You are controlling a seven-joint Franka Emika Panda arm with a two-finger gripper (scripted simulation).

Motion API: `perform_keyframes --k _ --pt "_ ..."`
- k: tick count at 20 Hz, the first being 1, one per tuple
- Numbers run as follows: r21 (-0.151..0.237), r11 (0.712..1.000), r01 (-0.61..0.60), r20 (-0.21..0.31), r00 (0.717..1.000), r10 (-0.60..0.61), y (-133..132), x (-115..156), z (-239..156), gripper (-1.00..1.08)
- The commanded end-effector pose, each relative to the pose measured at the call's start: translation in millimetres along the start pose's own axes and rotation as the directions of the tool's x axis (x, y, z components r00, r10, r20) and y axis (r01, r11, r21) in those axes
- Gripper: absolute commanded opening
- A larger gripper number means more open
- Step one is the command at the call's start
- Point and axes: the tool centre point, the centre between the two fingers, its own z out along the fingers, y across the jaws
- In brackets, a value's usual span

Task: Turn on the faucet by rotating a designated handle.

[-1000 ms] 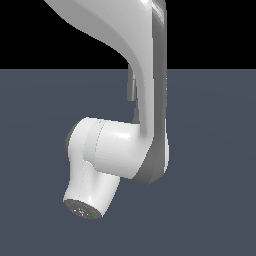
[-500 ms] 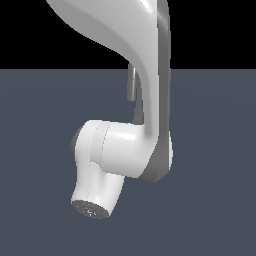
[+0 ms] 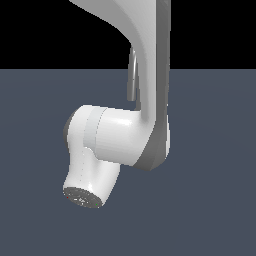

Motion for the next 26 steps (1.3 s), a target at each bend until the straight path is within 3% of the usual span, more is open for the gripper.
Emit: perform_keyframes --k 1,3,16,17,18,26 --pt "-0.001 1.0 -0.001 0.003 1.0 0.001 4.1 -11.4 0.2 -1.0" --pt "0.003 1.0 0.001 -0.006 1.0 -0.001 -0.1 -2.7 0.0 -1.0" --pt "-0.001 1.0 -0.001 0.002 1.0 0.001 -14.3 -52.5 0.2 -1.0" --pt "-0.001 1.0 -0.001 0.002 1.0 0.001 -14.3 -52.5 0.2 -1.0" --pt "0.0 1.0 0.004 -0.032 0.999 -0.004 -15.3 -30.5 -0.7 -1.0" --pt "0.0 1.0 0.001 -0.011 1.0 -0.001 -42.6 -54.9 -0.1 -1.0"
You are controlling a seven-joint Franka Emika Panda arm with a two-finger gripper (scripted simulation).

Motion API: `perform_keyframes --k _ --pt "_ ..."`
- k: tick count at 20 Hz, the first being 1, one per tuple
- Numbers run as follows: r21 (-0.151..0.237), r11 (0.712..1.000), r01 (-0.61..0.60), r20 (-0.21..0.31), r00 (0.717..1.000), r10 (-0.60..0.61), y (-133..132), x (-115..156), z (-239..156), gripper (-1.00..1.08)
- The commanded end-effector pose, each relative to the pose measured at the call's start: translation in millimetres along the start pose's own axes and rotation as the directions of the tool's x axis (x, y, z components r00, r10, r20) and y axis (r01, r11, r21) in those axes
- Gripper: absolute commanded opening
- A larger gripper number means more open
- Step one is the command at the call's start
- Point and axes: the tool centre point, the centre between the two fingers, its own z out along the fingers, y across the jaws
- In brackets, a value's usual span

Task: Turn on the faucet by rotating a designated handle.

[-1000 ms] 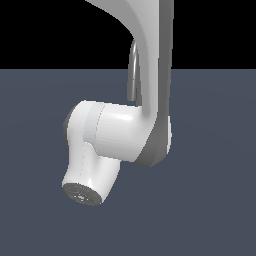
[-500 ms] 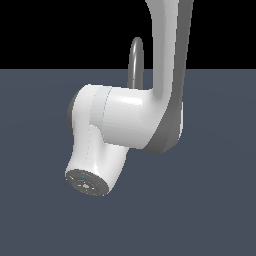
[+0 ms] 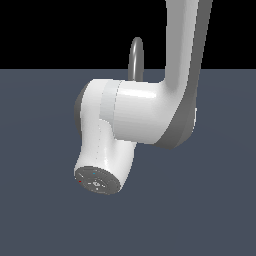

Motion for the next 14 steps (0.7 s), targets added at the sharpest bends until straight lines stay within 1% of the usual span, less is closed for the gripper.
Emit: perform_keyframes --k 1,5,6,14 --pt "0.022 1.0 -0.001 0.032 0.999 0.0 -20.1 -21.5 0.9 -1.0" --pt "0.021 1.0 -0.002 0.04 0.999 0.001 -30.3 -30.6 0.5 -1.0" --pt "0.017 1.0 -0.017 0.011 1.0 0.017 -9.9 -14.5 -2.0 -1.0" --pt "0.019 1.0 -0.009 0.029 1.0 0.008 -47.1 -12.4 -0.6 -1.0"
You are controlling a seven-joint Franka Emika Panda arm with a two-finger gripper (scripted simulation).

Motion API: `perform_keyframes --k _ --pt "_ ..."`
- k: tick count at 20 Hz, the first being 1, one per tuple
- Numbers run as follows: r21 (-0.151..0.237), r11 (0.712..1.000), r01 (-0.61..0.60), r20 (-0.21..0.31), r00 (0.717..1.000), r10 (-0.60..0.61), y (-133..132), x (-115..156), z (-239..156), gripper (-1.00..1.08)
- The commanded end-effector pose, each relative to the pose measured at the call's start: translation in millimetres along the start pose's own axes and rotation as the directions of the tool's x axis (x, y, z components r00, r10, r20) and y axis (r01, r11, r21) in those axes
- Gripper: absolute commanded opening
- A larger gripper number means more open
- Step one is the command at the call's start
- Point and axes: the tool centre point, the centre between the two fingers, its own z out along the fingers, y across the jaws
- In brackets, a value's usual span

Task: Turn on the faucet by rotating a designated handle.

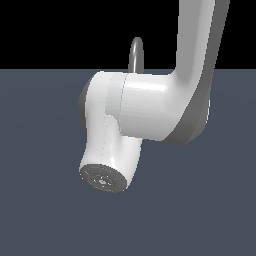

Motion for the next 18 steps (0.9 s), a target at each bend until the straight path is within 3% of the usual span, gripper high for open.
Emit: perform_keyframes --k 1,6,7,18 --pt "-0.005 1.0 0.031 -0.001 1.0 -0.031 -34.8 4.0 2.2 -1.0" --pt "-0.003 0.999 0.035 0.008 0.999 -0.035 -53.4 4.2 3.4 -1.0" --pt "0.027 1.0 -0.016 0.01 1.0 0.016 -14.4 1.8 -0.1 -1.0" --pt "0.009 1.0 0.015 0.01 1.0 -0.015 -47.4 29.8 2.1 -1.0"
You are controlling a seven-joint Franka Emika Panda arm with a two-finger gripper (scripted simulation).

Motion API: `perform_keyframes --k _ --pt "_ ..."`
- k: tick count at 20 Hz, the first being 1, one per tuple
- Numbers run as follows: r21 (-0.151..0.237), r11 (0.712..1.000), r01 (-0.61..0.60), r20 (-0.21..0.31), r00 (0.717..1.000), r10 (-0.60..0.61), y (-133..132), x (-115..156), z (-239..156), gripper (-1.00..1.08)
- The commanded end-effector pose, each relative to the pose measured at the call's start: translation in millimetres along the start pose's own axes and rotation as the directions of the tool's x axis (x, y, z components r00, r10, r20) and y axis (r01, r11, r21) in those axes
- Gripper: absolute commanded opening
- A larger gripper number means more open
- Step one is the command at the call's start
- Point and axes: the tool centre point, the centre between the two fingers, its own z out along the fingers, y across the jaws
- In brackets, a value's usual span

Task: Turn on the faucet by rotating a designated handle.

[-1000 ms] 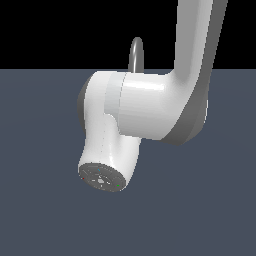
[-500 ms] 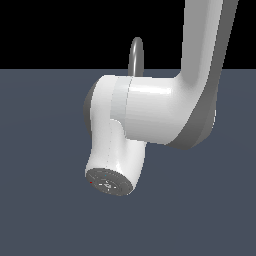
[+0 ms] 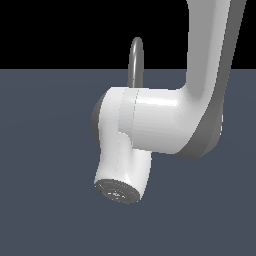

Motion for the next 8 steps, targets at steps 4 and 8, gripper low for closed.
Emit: perform_keyframes --k 4,8 --pt "-0.041 0.998 0.04 -0.025 0.999 -0.041 -28.4 26.6 1.7 -1.0" --pt "-0.046 0.998 0.049 -0.024 0.998 -0.05 -37.8 33.8 2.7 -1.0"
